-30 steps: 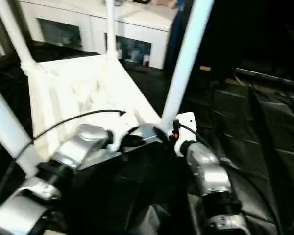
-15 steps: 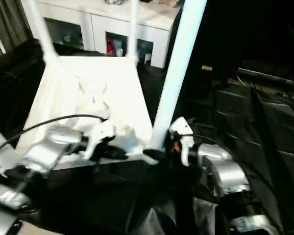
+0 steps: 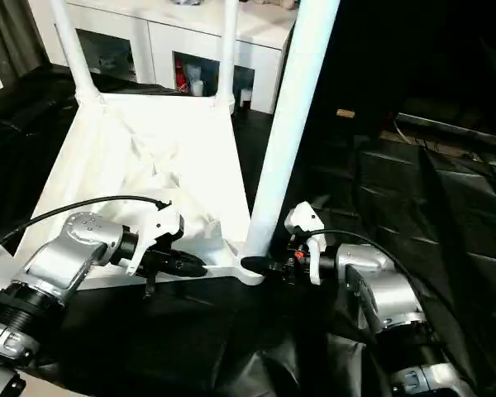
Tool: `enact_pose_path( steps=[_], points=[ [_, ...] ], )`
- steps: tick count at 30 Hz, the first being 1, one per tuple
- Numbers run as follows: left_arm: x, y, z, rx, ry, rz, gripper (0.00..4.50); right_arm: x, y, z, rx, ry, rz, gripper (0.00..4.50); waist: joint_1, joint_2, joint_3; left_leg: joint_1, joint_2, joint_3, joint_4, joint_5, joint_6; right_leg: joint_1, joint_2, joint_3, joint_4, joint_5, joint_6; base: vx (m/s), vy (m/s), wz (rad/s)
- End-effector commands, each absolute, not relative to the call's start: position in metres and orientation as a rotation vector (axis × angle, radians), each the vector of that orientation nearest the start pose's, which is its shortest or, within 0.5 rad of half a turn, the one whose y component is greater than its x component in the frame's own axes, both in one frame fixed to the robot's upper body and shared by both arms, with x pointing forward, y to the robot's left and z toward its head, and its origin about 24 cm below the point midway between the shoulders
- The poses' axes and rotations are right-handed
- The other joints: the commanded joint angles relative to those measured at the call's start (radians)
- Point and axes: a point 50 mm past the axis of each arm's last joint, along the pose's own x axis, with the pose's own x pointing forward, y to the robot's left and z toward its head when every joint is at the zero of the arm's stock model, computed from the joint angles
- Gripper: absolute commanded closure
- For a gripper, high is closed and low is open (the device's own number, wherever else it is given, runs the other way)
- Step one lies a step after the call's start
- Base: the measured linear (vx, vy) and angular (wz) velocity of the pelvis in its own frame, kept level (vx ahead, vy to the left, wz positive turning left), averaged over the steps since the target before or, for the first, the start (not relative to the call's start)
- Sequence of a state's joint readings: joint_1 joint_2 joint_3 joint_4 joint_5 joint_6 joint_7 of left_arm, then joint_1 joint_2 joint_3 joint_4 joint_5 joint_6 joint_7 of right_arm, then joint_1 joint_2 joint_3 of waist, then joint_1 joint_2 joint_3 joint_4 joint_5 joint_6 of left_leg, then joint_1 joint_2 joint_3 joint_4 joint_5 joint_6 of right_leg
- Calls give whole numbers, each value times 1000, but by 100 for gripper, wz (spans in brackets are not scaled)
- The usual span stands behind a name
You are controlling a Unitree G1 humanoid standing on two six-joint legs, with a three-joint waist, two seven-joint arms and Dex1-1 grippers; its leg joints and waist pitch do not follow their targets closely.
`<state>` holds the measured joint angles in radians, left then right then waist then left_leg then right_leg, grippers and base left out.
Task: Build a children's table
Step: Rotate leg to tighten
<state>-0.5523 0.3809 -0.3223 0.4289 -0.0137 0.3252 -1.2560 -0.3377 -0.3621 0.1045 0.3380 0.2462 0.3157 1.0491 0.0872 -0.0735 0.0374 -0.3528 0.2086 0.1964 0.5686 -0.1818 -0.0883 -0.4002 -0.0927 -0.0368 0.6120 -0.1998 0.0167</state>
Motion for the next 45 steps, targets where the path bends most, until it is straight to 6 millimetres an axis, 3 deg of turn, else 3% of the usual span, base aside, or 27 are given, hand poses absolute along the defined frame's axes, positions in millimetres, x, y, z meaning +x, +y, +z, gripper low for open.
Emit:
enact_pose_path(
  steps=[1, 6, 9, 12, 14, 15, 20, 22, 25, 28, 29, 31, 32, 33, 35, 36, 37, 40, 41, 43, 45],
  points=[
    [306, 115, 38, 276, 586, -1284, 450, 286, -152, 28, 87, 407, 994, 202, 3, -8, -45, 4, 20, -5, -60, -181, 40, 39, -41, 30, -73, -186, -208, 0, 0, 0],
    [325, 91, 37, 282, 544, -1074, 450, 295, -143, 17, 143, 407, 717, 203, 1, -6, -43, 6, 16, -12, -67, -257, -6, 33, -44, 29, -92, -359, -144, 0, 0, 0],
    [329, 75, 38, 281, 528, -1018, 450, 298, -134, 17, 132, 399, 595, 203, 1, -4, -43, 6, 16, -13, -68, -262, -11, 30, -43, 30, -96, -371, -127, 0, 0, 0],
    [330, 56, 40, 282, 505, -996, 450, 302, -125, 21, 88, 383, 510, 207, 1, 1, -46, 4, 15, -14, -69, -245, -13, 31, -39, 29, -93, -336, -117, 0, 0, 0],
    [330, 52, 41, 283, 497, -998, 450, 303, -121, 23, 81, 378, 513, 207, 1, -2, -49, 1, 15, -14, -68, -229, -8, 36, -38, 28, -89, -285, -121, 0, 0, 0],
    [329, 43, 41, 282, 482, -1012, 450, 302, -114, 26, 75, 371, 529, 207, 2, 1, -50, 0, 13, -12, -65, -213, 4, 38, -36, 30, -85, -231, -133, 0, 0, 0],
    [323, 40, 39, 299, 469, -1086, 450, 300, -111, 31, 91, 327, 576, 178, 5, 0, -48, 1, 13, -10, -66, -217, 22, 38, -37, 29, -88, -227, -142, 0, 0, 0],
    [320, 46, 37, 311, 468, -1131, 450, 299, -117, 33, 89, 312, 602, 149, 5, 0, -48, -1, 14, -12, -67, -225, 22, 39, -39, 29, -89, -245, -136, 0, 0, 0],
    [316, 52, 37, 312, 462, -1190, 450, 296, -129, 37, 85, 297, 668, 143, 4, 1, -46, -1, 17, -12, -69, -242, 27, 39, -39, 29, -91, -261, -134, 0, 0, 0],
    [308, 66, 37, 328, 467, -1307, 450, 283, -164, 41, 43, 310, 790, 143, 7, 0, -45, -2, 18, -12, -68, -247, 42, 41, -40, 30, -93, -266, -136, 0, 0, 0],
    [303, 77, 37, 359, 456, -1394, 450, 272, -191, 43, 17, 338, 838, 143, 12, 2, -44, -1, 20, -11, -66, -243, 57, 41, -40, 31, -94, -255, -140, 0, 0, 0],
    [300, 85, 36, 369, 474, -1432, 450, 263, -210, 46, 23, 355, 857, 143, 18, 4, -43, -2, 21, -10, -66, -249, 62, 40, -41, 32, -92, -264, -144, 0, 0, 0],
    [300, 85, 36, 369, 474, -1432, 450, 263, -210, 46, 23, 355, 857, 143, 20, 4, -43, -1, 21, -10, -66, -252, 62, 40, -41, 31, -94, -274, -145, 0, 0, 0],
    [298, 95, 36, 393, 483, -1462, 450, 254, -229, 51, 31, 361, 871, 143, 21, 4, -43, -1, 21, -10, -66, -256, 59, 38, -41, 30, -94, -281, -149, 0, 0, 0],
    [297, 100, 35, 419, 487, -1483, 450, 249, -239, 53, 46, 370, 879, 143, 23, 6, -42, 0, 23, -11, -68, -280, 54, 37, -41, 30, -96, -304, -148, 0, 0, 0],
    [294, 106, 34, 450, 489, -1519, 450, 242, -249, 55, 55, 385, 887, 143, 24, 13, -42, 1, 23, -13, -68, -282, 49, 36, -42, 30, -94, -304, -150, 0, 0, 0],
    [293, 109, 34, 469, 491, -1544, 450, 239, -255, 57, 61, 395, 892, 143, 23, 10, -42, 0, 24, -13, -68, -286, 50, 38, -41, 30, -96, -305, -148, 0, 0, 0],
    [289, 113, 36, 478, 474, -1602, 450, 233, -268, 58, 80, 409, 870, 143, 24, 12, -44, 1, 23, -12, -67, -271, 50, 39, -41, 29, -92, -269, -166, 0, 0, 0],
    [287, 113, 38, 464, 465, -1631, 450, 235, -273, 56, 62, 410, 820, 143, 25, 24, -44, 2, 23, -13, -68, -266, 43, 37, -43, 29, -91, -265, -171, 0, 0, 0],
    [283, 113, 41, 452, 448, -1689, 450, 242, -279, 51, 29, 396, 710, 143, 21, 27, -46, 6, 21, -10, -66, -265, 31, 34, -40, 28, -89, -242, -190, 0, 0, 0],
    [280, 113, 44, 460, 431, -1733, 450, 248, -278, 46, 12, 378, 633, 143, 17, 23, -48, 5, 19, -9, -66, -253, 15, 35, -39, 26, -87, -237, -194, 0, 0, 0]
  ],
)
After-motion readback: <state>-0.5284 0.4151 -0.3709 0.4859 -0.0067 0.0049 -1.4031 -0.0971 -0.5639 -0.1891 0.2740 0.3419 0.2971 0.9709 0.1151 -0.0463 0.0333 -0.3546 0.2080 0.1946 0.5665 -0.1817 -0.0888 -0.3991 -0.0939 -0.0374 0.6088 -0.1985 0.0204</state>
